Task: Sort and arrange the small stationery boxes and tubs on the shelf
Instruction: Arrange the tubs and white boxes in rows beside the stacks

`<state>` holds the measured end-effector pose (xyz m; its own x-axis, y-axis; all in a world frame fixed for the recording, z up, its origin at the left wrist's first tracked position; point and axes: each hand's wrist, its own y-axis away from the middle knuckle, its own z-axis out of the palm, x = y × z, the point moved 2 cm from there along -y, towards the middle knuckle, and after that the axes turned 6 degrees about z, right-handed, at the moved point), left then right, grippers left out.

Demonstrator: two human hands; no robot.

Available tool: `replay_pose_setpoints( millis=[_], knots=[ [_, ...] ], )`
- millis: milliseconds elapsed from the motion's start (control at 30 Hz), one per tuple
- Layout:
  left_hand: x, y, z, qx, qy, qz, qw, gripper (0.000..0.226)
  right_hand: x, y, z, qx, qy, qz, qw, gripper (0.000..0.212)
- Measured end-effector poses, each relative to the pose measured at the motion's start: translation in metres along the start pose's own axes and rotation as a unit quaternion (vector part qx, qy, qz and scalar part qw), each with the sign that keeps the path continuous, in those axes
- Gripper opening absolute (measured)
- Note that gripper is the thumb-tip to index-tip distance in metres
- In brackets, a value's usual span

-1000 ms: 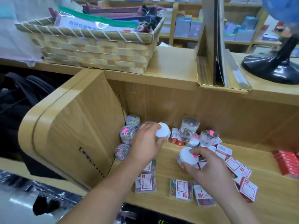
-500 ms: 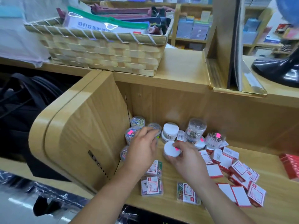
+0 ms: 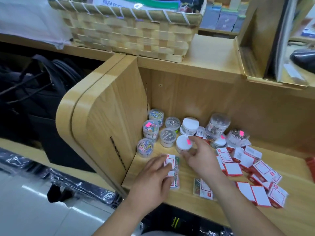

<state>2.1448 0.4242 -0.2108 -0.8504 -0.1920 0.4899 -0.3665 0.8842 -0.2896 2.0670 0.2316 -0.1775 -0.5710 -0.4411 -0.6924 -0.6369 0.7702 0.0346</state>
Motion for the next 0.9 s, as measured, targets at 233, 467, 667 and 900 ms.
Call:
replay_pose_setpoints(
  millis=[233,467,667,900],
  knots=[
    [0.014,0.003,0.013,0.026,-0.005,0.024,0.999,0.033,0.030,0.046,-0.070,0.068,-0.067,0.023,0.995,0.018],
    [0.035,-0.012,0.033,0.012,-0.021,0.061,0.998,0.029,0.066,0.090,-0.083,0.068,0.017,0.007,0.998,0.012],
    [0.062,-0.030,0.024,0.007,0.006,0.100,0.995,0.029,0.095,0.121,-0.101,0.143,0.012,0.006,0.990,0.018],
    [0.093,-0.048,0.054,-0.112,-0.003,0.187,0.976,0.039,0.134,0.119,-0.134,0.173,0.077,0.068,0.980,0.036]
  ],
)
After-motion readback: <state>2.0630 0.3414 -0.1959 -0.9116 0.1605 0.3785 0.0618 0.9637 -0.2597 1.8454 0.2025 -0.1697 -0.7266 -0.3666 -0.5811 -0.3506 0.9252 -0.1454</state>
